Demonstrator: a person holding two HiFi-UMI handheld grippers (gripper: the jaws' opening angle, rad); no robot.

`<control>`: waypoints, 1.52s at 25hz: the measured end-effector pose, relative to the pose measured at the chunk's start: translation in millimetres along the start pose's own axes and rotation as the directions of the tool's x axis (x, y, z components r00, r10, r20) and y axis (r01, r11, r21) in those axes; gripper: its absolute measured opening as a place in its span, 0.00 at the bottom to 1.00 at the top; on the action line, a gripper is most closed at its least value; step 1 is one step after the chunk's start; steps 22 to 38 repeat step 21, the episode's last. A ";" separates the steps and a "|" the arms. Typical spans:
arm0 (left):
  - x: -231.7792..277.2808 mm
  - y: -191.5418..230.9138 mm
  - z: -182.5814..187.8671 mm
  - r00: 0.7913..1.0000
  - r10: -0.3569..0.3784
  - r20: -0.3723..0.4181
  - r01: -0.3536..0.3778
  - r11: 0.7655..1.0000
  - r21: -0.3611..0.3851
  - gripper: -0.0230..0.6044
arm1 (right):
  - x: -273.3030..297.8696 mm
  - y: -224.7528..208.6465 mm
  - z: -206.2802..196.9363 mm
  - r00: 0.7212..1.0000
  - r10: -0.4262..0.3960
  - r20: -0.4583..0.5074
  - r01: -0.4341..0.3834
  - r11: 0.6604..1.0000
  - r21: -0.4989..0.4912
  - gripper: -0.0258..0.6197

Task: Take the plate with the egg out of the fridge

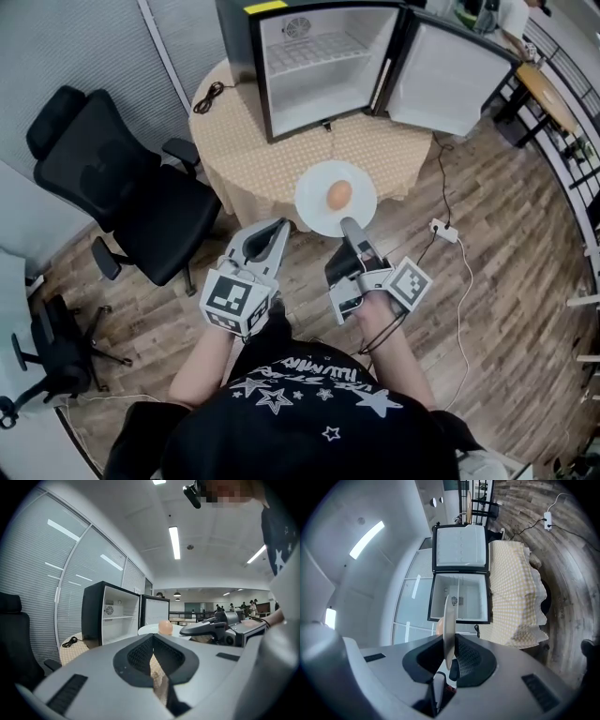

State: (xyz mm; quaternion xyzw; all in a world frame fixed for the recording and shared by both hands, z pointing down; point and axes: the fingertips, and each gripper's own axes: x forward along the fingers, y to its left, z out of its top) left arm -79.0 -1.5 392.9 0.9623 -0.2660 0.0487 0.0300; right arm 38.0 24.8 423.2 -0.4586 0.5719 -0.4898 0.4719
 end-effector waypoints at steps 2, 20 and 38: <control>-3.6 -6.0 0.9 1.000 0.008 0.000 -0.008 1.000 -0.001 0.04 | -6.2 1.6 -1.4 1.000 -0.001 -0.011 0.001 1.000 0.000 0.14; -56.2 -94.4 -2.2 0.999 0.045 0.024 -0.045 0.999 0.027 0.04 | -105.1 12.8 -13.1 0.999 0.027 -0.046 -0.027 1.000 0.003 0.14; -55.9 -98.1 -3.5 0.999 0.039 0.023 -0.040 0.999 0.025 0.04 | -107.7 12.4 -13.4 0.999 0.027 -0.047 -0.026 1.000 0.005 0.14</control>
